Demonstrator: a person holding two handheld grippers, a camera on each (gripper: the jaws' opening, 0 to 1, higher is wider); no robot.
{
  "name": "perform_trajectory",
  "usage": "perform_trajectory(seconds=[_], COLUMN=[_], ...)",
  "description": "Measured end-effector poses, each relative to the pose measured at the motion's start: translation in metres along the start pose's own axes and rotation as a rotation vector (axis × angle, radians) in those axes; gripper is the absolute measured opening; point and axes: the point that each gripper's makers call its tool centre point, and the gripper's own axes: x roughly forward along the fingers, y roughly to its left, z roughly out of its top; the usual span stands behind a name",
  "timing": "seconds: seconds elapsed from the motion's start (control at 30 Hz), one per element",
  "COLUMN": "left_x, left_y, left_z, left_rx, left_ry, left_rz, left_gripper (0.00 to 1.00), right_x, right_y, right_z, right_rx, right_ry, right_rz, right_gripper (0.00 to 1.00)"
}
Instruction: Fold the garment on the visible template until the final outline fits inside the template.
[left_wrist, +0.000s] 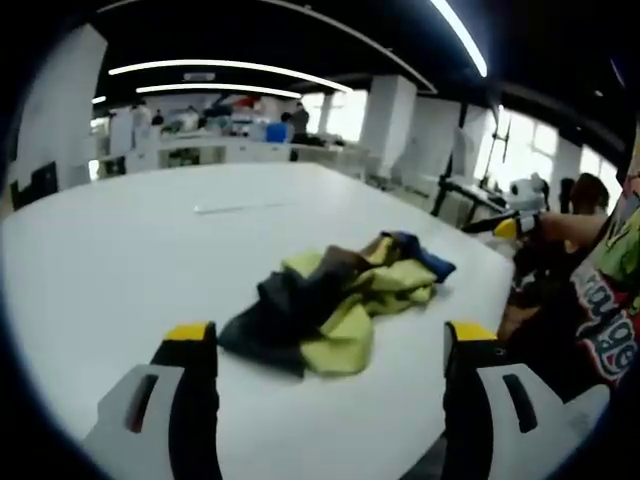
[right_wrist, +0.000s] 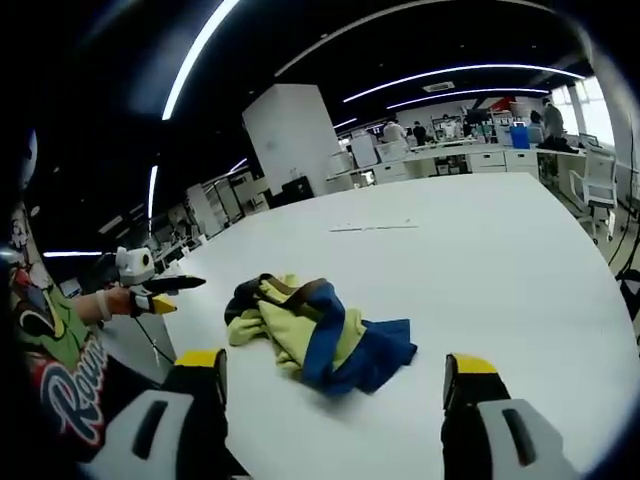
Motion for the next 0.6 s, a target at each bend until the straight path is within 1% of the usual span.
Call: perform_trajectory(seconds=[0.2, 0.33, 0.6], left_x=[0.002, 0.004, 0.005], left_y=[0.004, 0.006, 0.011], left_z=[-0.002, -0.003, -0.006], left_rx=[0.007, 0.005, -0.003], left_ry=[0.006, 0.005, 0.008], left_rz=[-0.003, -0.003, 0.004], left_gripper=[0.86, 0.84, 0.83], right_x=[0.001, 0.003, 0.006], right_y=[0.0, 0.002, 0.002], right_z=[-0.001, -0.001, 0.0], right_rx=[0.001, 0.009, 0.016], right_ry=[0.007, 0.012, 0.022], right_rz=[0.001, 0.014, 0.024], right_gripper=[0.83, 0.77, 0.74])
